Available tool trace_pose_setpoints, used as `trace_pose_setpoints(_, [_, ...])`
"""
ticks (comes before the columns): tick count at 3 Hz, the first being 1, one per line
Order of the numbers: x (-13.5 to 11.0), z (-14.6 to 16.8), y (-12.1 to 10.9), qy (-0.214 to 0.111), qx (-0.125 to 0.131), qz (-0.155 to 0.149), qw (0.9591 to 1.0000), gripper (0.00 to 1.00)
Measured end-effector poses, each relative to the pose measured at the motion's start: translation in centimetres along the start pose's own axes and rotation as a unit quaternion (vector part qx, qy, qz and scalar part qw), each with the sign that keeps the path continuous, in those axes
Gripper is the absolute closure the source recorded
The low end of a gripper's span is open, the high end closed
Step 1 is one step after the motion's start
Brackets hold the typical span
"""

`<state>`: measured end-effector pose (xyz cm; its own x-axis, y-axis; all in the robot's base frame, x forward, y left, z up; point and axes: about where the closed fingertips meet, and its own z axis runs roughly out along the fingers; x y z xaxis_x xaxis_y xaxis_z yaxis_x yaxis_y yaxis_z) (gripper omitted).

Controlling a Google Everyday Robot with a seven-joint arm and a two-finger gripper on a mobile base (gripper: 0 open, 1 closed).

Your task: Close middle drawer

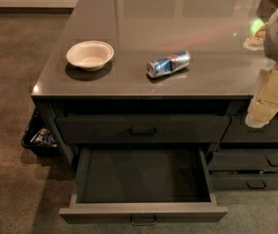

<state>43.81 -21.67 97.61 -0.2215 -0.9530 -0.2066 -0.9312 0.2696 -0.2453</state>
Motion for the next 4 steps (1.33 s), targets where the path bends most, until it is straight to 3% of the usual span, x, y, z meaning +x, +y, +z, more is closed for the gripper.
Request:
trace_pose_setpoints(1, [0.0, 0.0, 0.0, 0.0, 0.0, 0.0, 1.0, 0.0])
trace_pose_setpoints(2, [-0.5, 1.7, 1.0, -0.006, -0.022, -0.002, 0.9997, 0.0])
trace_pose_setpoints(3, [-1.0, 6.2, 4.3, -0.043, -0.078, 0.018, 0.9959, 0.0])
trace_pose_setpoints(4, [-1.6, 9.6, 9.0, -0.092, -0.139, 0.044, 0.985, 0.0])
